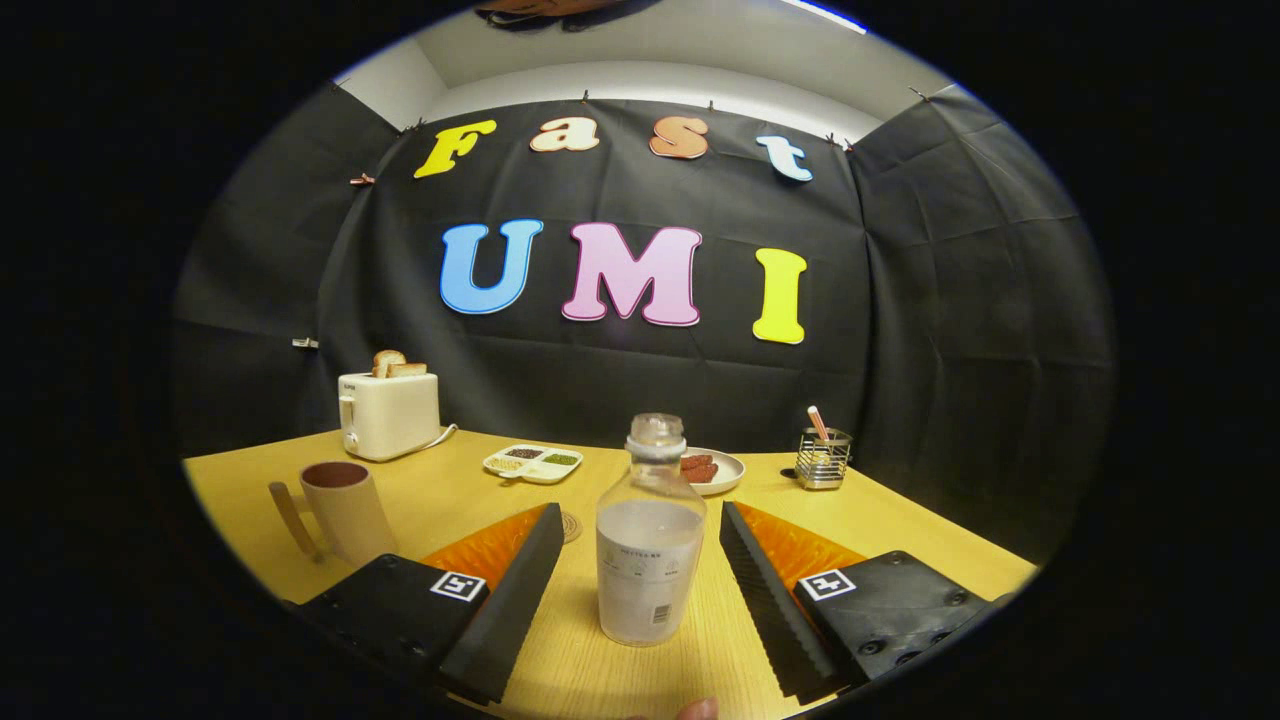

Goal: Take the bottle from table, then pour the juice into the cup, finally place the bottle on the coaster

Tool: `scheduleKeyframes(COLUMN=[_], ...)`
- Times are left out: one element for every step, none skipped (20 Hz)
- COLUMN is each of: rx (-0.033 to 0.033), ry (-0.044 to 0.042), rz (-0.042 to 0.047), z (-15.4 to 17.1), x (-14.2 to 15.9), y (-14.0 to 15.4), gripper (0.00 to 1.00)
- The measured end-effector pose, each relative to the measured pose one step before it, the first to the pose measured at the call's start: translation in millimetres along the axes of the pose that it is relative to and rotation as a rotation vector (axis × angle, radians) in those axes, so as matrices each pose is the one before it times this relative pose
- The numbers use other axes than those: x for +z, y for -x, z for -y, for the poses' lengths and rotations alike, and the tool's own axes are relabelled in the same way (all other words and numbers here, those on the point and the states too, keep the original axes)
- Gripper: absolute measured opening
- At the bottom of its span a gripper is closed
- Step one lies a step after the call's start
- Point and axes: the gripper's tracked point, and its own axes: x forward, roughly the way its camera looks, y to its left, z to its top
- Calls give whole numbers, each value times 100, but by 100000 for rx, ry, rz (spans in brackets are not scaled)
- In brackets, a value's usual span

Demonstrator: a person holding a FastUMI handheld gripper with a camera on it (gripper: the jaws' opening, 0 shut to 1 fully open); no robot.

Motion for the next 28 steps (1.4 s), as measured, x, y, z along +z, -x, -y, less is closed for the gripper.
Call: scheduleKeyframes(rx=[-366, -242, 122, 85, 55, 210, 106, 83, -24, -349, -714, -611, -251, -728, -429, -487, -472, -325, -862, -904, -302, -124, 44, 393, 897, 566, 525, 1014], ry=[-529, -576, -245, 332, 656, 542, 213, -181, 40, -577, -1270, -965, -1161, -720, -922, -423, 85, 210, 502, 389, 589, 1715, 3211, 3947, 4598, 5416, 5991, 5297], rz=[-882, -429, -273, -23, 136, -189, -338, -962, -822, -256, 1054, -195, -524, -353, -326, -1143, -403, -785, -1788, -1924, -458, 1064, 1320, 1926, 1719, 1460, 1441, 1566], z=[144, 59, -83, -123, -36, -72, -19, -55, -31, 109, 168, 188, -41, 146, 94, -152, -47, -56, -30, 29, -161, -233, -316, -362, -469, -358, -318, -453], x=[-684, -473, -255, -181, -119, -341, -324, -327, -384, -54, 271, -101, -158, -120, -24, -233, 34, 27, -1, -40, 330, 800, 966, 811, 873, 817, 744, 823], y=[-291, -408, -310, -424, -264, -400, -226, -284, -253, -101, -199, -234, -335, -354, -224, -190, -103, -164, -314, -214, 147, 203, 219, 98, 87, -67, -33, 21], gripper=[97, 97, 97, 97, 97, 97, 97, 97, 97, 97, 96, 96, 96, 96, 93, 88, 80, 79, 77, 76, 74, 74, 73, 73, 73, 73, 73, 73])
